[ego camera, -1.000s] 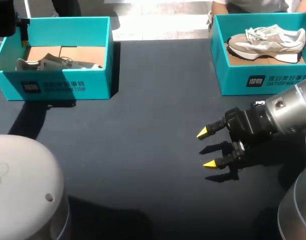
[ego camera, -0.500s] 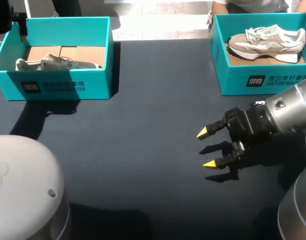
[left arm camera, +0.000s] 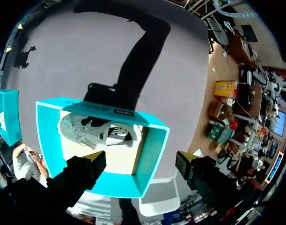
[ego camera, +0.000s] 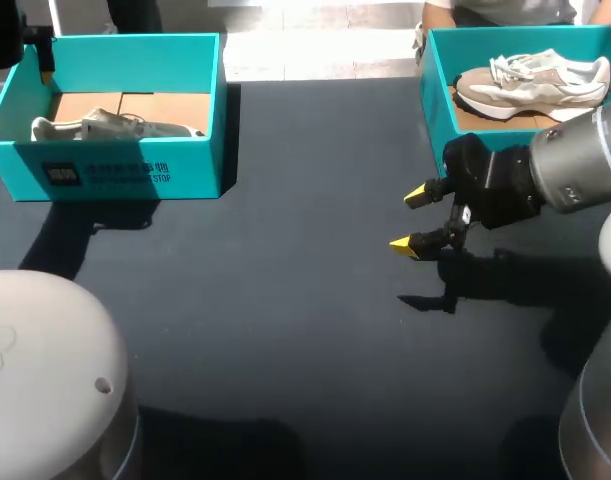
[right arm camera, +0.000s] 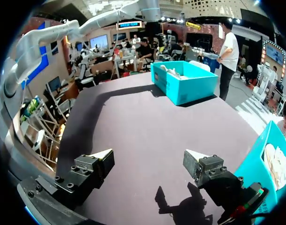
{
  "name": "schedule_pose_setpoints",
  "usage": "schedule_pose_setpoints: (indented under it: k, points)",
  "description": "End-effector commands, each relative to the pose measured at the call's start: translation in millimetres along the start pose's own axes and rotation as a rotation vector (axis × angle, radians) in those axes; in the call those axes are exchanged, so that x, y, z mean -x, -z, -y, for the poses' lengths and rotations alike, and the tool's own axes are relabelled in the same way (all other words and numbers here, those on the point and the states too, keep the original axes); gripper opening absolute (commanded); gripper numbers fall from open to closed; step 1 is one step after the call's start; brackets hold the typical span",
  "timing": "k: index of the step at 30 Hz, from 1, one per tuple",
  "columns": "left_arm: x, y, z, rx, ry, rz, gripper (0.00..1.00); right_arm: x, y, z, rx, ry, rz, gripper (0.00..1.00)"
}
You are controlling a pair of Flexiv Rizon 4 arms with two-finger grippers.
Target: Take the shoe out of the shoebox, open the shoe tongue, remove and reinsert the insole, then place the shoe into the shoebox
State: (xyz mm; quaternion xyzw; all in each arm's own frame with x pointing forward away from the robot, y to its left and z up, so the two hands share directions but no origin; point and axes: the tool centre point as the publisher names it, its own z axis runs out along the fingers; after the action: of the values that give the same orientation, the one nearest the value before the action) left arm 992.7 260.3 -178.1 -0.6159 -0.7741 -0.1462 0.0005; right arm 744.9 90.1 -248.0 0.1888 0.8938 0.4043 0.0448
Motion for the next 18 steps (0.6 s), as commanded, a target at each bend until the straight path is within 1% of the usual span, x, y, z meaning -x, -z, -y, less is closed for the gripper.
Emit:
schedule_pose_setpoints:
  k: [1,3,4,5,6,8,9,18]
  points:
    - [-0.5,0.0,0.9,0.003,0.000,-0.001,1.00,11.4,12.5,-11.9,-0.154,-0.326,0.221,1.00]
    - [-0.5,0.0,0.9,0.003,0.000,-0.001,1.00,24.5,18.8,-14.8,-0.138,-0.368,0.247,1.00]
    - [-0.5,0.0,0.9,0.003,0.000,-0.001,1.00,32.5,21.9,-15.1,-0.138,-0.387,0.285,1.00]
    - [-0.5,0.0,0.9,0.003,0.000,-0.001,1.00,37.5,23.7,-14.9,-0.131,-0.392,0.300,1.00]
    - [-0.5,0.0,0.9,0.003,0.000,-0.001,1.00,48.3,27.2,-13.0,-0.134,-0.444,0.332,1.00]
    - [-0.5,0.0,0.9,0.003,0.000,-0.001,1.00,61.7,34.6,-11.1,-0.121,-0.495,0.386,1.00]
    - [-0.5,0.0,0.9,0.003,0.000,-0.001,1.00,70.7,41.0,-8.5,-0.109,-0.543,0.446,1.00]
    - [-0.5,0.0,0.9,0.003,0.000,-0.001,1.00,70.7,41.0,-8.5,-0.109,-0.543,0.446,1.00]
